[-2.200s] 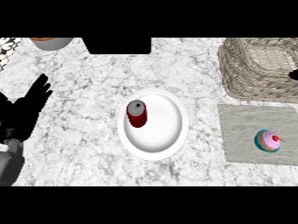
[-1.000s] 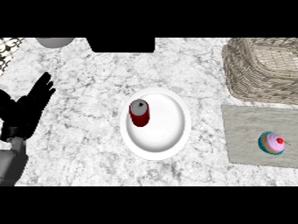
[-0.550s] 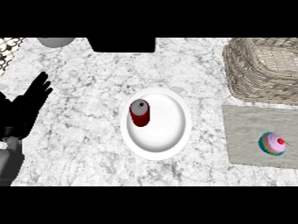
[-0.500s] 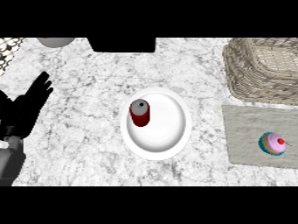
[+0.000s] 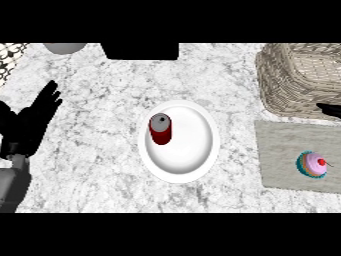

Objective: Pick the cupcake from the placemat and place it in the basket

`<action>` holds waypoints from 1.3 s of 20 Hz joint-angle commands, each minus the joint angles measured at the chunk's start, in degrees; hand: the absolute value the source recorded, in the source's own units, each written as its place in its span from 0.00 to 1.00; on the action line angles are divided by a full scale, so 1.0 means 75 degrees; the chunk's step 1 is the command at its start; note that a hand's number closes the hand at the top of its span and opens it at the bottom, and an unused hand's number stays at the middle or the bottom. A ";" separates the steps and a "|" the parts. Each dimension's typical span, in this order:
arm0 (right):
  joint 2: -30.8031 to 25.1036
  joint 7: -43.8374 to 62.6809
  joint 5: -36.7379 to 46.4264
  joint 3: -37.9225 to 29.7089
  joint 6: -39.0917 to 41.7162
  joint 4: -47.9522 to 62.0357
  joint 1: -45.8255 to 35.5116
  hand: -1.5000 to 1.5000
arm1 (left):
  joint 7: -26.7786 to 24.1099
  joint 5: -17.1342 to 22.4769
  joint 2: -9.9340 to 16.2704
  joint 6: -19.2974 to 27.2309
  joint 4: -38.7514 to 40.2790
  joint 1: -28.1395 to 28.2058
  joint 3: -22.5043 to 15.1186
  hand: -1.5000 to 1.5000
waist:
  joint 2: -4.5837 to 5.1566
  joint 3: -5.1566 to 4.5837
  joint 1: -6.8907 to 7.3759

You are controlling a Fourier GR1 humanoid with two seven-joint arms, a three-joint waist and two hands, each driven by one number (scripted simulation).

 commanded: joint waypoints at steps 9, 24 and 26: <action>0.1059 -0.0328 0.1930 0.0696 0.0250 0.1381 -0.1137 0.00 | -0.0003 -0.0195 -0.0132 -0.0292 -0.0005 0.0177 0.0308 0.50 | -0.0032 -0.0009 -0.0063; 0.1086 -0.1952 0.2140 0.0799 0.0216 0.2305 -0.1074 0.00 | -0.0131 -0.0543 -0.0440 -0.0296 0.0133 0.0124 0.0423 0.50 | -0.0031 -0.0009 -0.0105; 0.1284 -0.2021 0.2121 0.0760 -0.0123 0.2491 -0.1032 0.00 | -0.0124 -0.0482 -0.0433 -0.0406 -0.0137 0.0483 0.0430 0.50 | -0.0032 -0.0005 -0.0054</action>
